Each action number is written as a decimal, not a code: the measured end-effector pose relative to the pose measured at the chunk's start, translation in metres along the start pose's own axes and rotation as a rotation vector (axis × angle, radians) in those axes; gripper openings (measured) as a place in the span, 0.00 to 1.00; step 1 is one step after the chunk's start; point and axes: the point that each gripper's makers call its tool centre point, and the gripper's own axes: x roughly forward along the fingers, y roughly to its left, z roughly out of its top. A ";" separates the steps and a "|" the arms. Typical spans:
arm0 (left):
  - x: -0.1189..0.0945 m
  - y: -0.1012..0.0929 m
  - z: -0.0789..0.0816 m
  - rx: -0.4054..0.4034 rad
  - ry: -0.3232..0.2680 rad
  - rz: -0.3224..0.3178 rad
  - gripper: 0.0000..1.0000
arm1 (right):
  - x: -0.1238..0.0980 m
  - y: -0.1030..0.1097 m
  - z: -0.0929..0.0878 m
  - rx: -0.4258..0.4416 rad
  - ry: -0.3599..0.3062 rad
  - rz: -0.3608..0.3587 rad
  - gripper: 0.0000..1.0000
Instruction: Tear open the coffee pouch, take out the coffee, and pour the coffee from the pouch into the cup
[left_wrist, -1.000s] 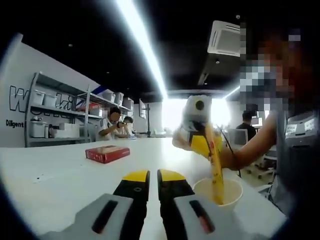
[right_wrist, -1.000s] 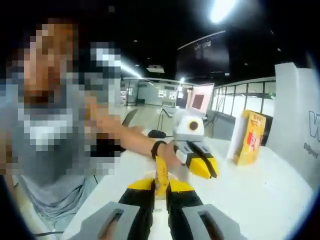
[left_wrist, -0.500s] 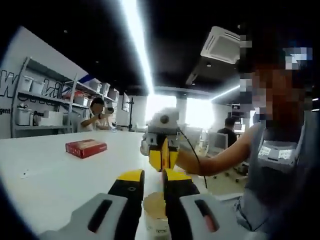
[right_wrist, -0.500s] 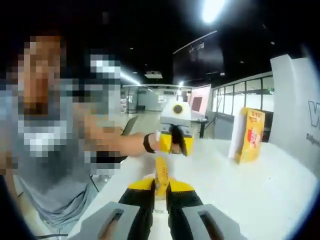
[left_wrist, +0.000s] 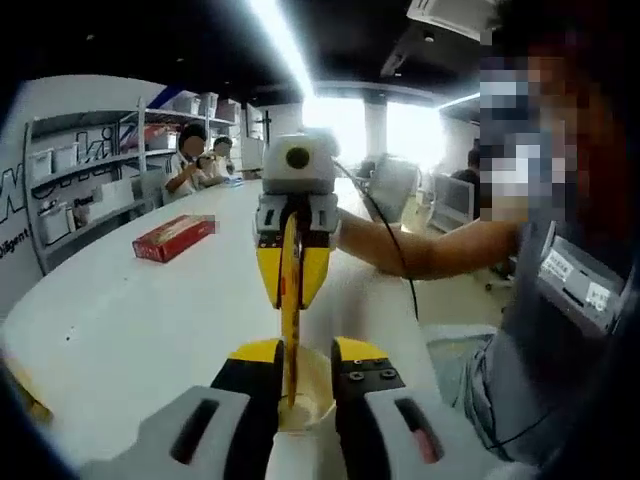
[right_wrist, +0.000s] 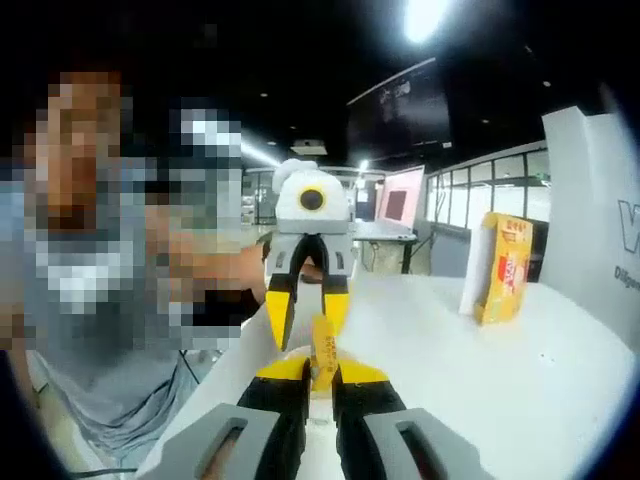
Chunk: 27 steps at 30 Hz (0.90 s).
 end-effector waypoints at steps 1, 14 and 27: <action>0.003 0.000 -0.001 0.005 0.018 0.005 0.20 | -0.001 0.000 -0.001 0.000 0.006 -0.001 0.10; 0.013 0.012 -0.006 -0.011 0.006 0.056 0.13 | -0.003 0.004 0.008 -0.020 -0.019 -0.002 0.10; 0.003 0.020 -0.006 -0.031 -0.208 0.068 0.07 | 0.006 -0.001 0.014 -0.017 -0.076 -0.007 0.10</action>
